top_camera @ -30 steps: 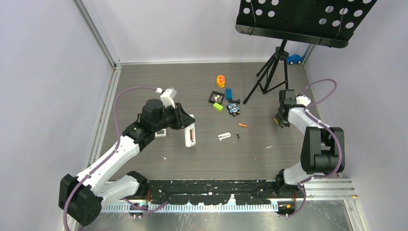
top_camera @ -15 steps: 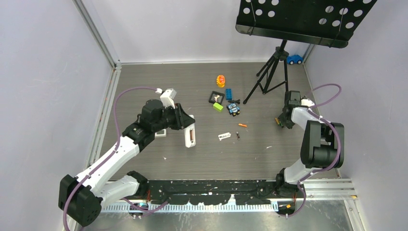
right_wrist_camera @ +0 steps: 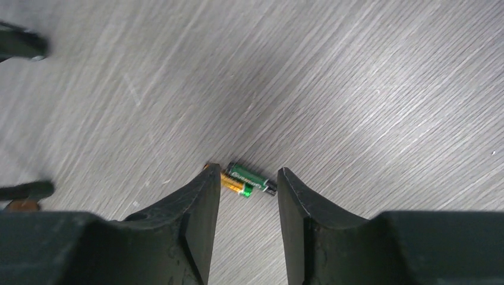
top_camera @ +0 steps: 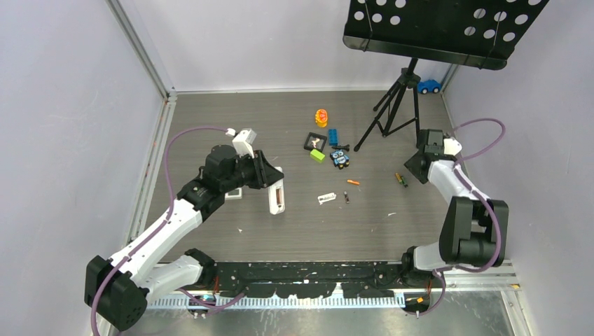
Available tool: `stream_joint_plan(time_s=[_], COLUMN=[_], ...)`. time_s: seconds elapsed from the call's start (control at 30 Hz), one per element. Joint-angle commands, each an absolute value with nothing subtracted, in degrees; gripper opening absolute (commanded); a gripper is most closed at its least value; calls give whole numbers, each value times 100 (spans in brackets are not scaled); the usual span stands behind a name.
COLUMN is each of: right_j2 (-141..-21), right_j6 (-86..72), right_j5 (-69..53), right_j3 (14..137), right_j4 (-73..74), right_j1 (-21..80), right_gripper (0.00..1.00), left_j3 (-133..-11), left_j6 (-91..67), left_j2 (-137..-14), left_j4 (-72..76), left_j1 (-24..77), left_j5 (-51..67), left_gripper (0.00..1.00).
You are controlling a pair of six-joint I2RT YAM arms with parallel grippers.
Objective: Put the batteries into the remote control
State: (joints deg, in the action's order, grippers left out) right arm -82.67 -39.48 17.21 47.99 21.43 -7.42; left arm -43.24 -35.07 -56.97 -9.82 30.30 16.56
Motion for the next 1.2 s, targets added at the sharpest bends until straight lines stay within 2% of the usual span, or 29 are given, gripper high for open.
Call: stream_joint_plan(time_s=[0.0, 0.23, 0.4, 0.53, 0.7, 0.87, 1.17], right_j2=[-7682, -7513, -7785, -8193, -8741, -9142, -9488], right_j6=[-3752, -3588, -3584, -3239, -2945, -2859, -2804], right_j5=[1467, 1038, 965, 678, 923, 1032, 1300], right_j3=[4768, 4659, 4608, 4773, 5101, 5308, 5562], right_j4=[2315, 2431, 2285, 2308, 2589, 2637, 2834], right_j1=[-385, 1267, 2193, 2613, 3009, 3164, 3407], right_gripper=[48, 58, 59, 56, 50, 37, 22], left_j3=[-4437, -4492, -4483, -4458, -4438, -4434, -4430], left_j6=[-3431, -3473, -3515, -3553, -3586, -3604, -3606], left_j2=[-5642, -5784, -5818, -5803, -5791, -5774, -5746], left_j4=[-783, -713, -671, -674, -645, -650, -671], left_j1=[3023, 3023, 3023, 3023, 3023, 3023, 3023], left_j5=[1697, 1718, 1718, 1719, 1706, 1707, 1690], left_gripper=[0, 0, 0, 0, 0, 0, 0])
